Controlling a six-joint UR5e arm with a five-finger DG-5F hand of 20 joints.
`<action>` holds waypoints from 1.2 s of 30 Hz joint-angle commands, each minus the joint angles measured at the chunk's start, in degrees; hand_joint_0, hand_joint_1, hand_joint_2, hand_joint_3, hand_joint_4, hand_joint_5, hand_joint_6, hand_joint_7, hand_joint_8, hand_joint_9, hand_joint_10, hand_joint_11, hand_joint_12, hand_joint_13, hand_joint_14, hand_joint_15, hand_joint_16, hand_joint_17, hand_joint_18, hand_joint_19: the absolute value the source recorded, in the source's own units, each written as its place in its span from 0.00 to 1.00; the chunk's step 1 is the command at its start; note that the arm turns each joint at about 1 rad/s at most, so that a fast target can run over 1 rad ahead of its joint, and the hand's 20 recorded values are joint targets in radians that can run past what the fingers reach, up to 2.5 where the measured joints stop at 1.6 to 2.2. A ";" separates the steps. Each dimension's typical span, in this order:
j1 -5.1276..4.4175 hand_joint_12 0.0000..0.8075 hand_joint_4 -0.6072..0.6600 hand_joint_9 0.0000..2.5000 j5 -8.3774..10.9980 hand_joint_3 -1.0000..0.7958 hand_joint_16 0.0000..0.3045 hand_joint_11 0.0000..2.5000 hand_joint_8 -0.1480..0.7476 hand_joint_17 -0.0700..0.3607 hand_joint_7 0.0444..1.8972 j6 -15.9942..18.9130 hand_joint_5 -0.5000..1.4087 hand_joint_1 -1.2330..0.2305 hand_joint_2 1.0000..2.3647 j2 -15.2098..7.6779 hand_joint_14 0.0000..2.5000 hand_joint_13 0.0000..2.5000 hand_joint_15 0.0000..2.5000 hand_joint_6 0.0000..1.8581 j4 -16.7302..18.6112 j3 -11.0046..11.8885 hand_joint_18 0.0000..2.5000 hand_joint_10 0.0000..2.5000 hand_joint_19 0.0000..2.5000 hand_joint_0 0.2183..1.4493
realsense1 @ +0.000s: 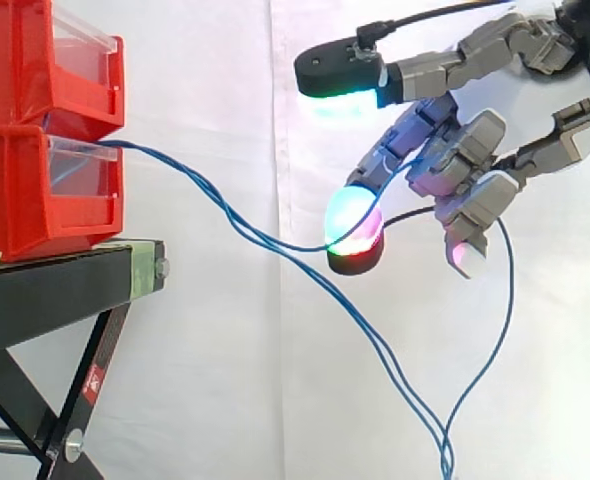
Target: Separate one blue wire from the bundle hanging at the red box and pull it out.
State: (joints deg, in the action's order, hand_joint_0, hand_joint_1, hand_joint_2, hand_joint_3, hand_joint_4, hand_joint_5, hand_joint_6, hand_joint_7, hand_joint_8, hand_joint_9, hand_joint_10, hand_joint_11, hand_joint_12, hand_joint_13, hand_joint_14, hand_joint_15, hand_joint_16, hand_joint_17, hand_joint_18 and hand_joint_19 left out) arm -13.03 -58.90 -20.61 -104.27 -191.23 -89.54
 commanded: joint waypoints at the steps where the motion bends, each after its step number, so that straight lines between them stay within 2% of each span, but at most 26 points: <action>1: 0.19 0.53 0.66 0.38 -0.07 0.28 0.19 0.48 0.50 0.47 0.61 -1.63 0.19 0.57 0.00 -0.06 0.33 0.41 0.54 0.29 0.60 0.06 0.37 0.86 0.32 0.20; 6: 0.55 0.54 0.67 0.38 -0.25 0.28 0.19 0.49 0.49 0.47 0.61 -2.86 0.19 0.54 0.00 0.03 0.32 0.41 0.55 0.30 0.95 -0.02 0.37 0.86 0.32 0.21; 14: 0.55 0.55 0.68 0.36 -0.60 0.28 0.20 0.46 0.50 0.48 0.58 -3.83 0.19 0.44 0.00 0.03 0.32 0.41 0.55 0.31 1.04 -0.02 0.36 0.89 0.32 0.19; 17: 0.55 0.55 0.67 0.35 -1.04 0.28 0.20 0.46 0.50 0.48 0.58 -5.76 0.18 0.42 0.00 0.03 0.32 0.41 0.55 0.31 1.21 -0.02 0.36 0.89 0.31 0.19; 18: 0.63 0.55 0.67 0.35 -1.66 0.28 0.20 0.47 0.50 0.47 0.57 -8.84 0.18 0.42 0.00 -0.06 0.32 0.41 0.55 0.31 1.30 -0.02 0.36 0.89 0.32 0.20; 20: 0.72 0.55 0.67 0.35 -1.83 0.28 0.20 0.46 0.50 0.47 0.58 -10.07 0.18 0.42 0.00 0.03 0.32 0.41 0.55 0.31 1.30 0.06 0.36 0.89 0.32 0.20; 30: 0.63 0.52 0.66 0.36 -1.83 0.28 0.18 0.47 0.48 0.45 0.56 -10.42 0.18 0.41 0.00 0.03 0.29 0.42 0.57 0.32 1.83 -0.02 0.36 0.88 0.32 0.22; 36: 0.72 0.48 0.63 0.36 -1.83 0.29 0.17 0.50 0.47 0.43 0.48 -10.24 0.17 0.36 0.00 0.03 0.25 0.43 0.60 0.39 2.00 -0.02 0.36 0.87 0.32 0.26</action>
State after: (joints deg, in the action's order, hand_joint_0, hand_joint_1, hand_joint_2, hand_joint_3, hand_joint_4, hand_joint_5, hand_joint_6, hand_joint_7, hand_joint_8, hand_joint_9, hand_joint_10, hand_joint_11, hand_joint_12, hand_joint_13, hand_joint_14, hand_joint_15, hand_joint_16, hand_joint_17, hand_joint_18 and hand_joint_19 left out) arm -12.34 -60.73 -30.91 -104.24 -189.28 -89.54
